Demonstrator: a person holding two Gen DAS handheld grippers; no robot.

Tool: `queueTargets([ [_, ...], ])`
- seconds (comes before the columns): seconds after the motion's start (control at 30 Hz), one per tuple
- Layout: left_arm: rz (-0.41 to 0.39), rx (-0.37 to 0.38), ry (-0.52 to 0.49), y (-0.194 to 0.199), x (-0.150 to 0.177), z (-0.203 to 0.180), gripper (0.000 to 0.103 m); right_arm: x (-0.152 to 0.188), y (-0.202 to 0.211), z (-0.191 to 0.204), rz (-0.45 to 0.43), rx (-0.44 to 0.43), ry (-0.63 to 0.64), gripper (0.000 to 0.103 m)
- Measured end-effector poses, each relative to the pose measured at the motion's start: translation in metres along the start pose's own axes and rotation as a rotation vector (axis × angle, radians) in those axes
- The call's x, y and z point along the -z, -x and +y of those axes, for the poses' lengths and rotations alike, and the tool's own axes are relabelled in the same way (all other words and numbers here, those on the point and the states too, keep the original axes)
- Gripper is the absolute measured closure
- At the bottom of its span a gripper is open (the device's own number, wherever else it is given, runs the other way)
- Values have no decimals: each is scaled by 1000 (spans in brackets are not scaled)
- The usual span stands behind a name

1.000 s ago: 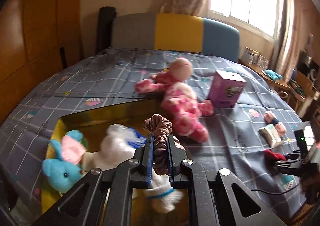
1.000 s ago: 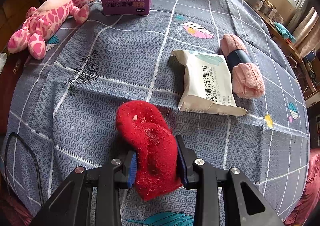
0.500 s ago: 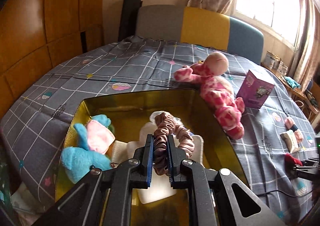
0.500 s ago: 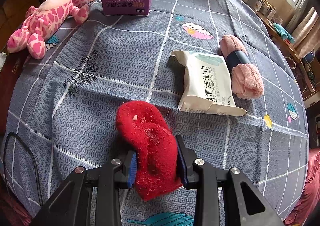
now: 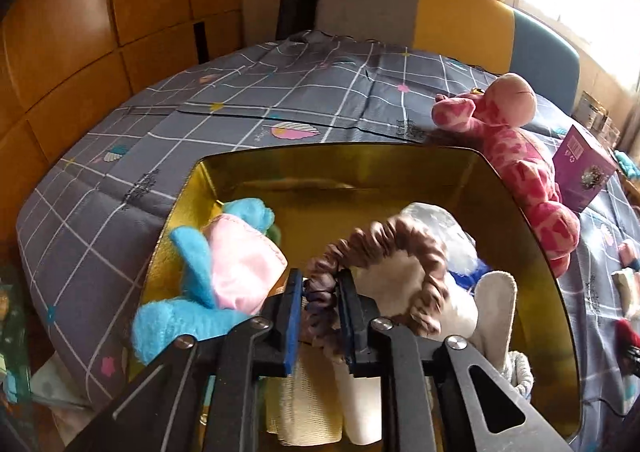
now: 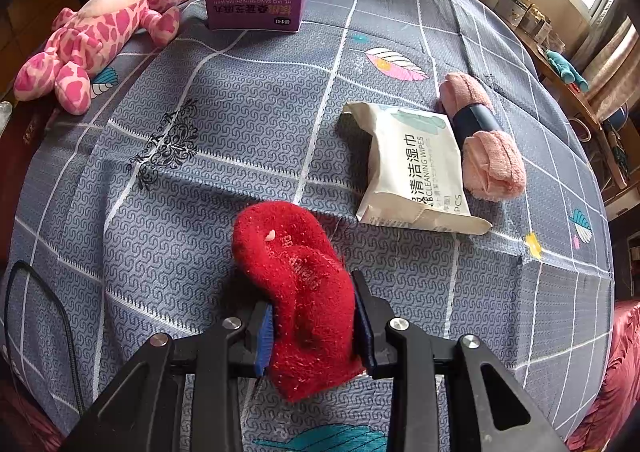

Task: Organize soft objects
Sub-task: 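Carry the scrunchie with the left tool over the gold tray while the right tool holds the red mitten, then open the left tool to drop the scrunchie into the gold tray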

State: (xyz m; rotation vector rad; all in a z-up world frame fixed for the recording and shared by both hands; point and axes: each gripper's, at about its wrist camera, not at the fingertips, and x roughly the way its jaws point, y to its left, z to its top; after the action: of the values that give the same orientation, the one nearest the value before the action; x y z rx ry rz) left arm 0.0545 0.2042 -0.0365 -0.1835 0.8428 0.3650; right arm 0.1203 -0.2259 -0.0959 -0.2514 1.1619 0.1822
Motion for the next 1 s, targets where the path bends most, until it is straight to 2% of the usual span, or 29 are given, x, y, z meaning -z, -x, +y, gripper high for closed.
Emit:
queueTargets([
  [0.03, -4, 0, -2, 1, 1, 0, 82, 0, 0, 0, 0, 0, -1, 70],
  [0.1, -19, -6, -9, 7, 3, 0, 70, 0, 0, 0, 0, 0, 0, 70],
  [0.2, -49, -5, -11, 18, 4, -1, 62, 0, 0, 0, 0, 1, 0, 70],
  [0.4, -114, 12, -14, 42, 0, -3, 52, 0, 0, 1, -2, 5, 2, 70],
  [0.7, -164, 46, -20, 71, -1, -5, 49, 1, 1, 1, -4, 12, 7, 70],
  [1.0, -161, 55, -25, 80, 9, -4, 48, 1, 1, 1, -6, 18, 19, 70],
])
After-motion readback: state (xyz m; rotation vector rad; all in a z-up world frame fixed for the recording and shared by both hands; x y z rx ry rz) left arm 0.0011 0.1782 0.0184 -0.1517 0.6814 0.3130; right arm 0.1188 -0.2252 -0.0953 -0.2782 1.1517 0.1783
